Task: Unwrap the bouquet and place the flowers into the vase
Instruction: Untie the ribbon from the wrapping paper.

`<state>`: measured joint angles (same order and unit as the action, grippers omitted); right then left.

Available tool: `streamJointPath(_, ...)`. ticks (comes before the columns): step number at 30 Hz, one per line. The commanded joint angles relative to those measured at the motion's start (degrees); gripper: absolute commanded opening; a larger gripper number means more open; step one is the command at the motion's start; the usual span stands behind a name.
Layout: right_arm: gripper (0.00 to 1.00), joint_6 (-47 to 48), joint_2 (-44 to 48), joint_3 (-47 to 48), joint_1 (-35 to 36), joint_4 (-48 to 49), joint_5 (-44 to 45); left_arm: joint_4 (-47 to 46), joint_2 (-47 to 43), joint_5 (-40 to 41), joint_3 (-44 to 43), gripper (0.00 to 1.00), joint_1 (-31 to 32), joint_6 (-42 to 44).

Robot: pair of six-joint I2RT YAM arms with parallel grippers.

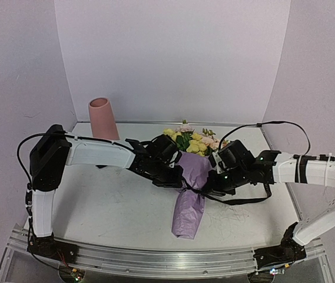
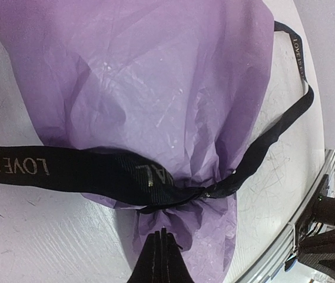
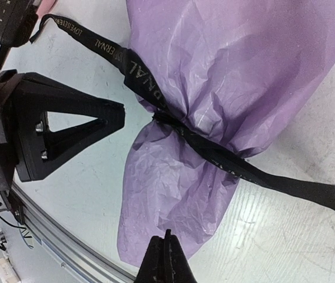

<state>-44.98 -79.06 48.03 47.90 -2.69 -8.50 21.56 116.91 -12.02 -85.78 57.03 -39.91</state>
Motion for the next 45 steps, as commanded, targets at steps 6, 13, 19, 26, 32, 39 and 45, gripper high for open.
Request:
streamJointPath(6,0.0,2.17,-1.19,1.65,0.0,-2.4,3.51,-0.35,2.4,-4.38,-5.03,0.0,1.15,0.32)
streamJointPath(13,0.0,-0.21,-4.97,1.85,-0.01,1.99,1.47,-0.5,4.41,-7.21,-2.72,0.0,1.41,0.02)
streamJointPath(19,0.0,-2.19,-5.63,-1.2,-0.02,7.03,0.35,-1.56,3.96,-6.72,1.44,0.0,1.58,-0.08)
streamJointPath(26,0.0,-3.05,-7.99,-1.86,-0.03,10.54,-2.67,-2.17,0.51,-5.74,2.44,0.02,1.65,-0.24)
streamJointPath(32,0.0,-4.21,-10.73,-3.14,0.0,12.87,-4.47,-2.36,-4.28,-3.31,4.11,0.07,1.68,-1.12)
streamJointPath(39,0.0,-6.84,-15.34,-5.84,-0.02,14.82,-6.25,-2.42,-7.62,-0.85,6.13,0.13,1.68,-0.72)
streamJointPath(45,0.0,-6.86,-10.42,-6.19,-0.01,14.79,-5.46,-2.22,-7.99,0.47,5.32,0.2,1.68,1.98)
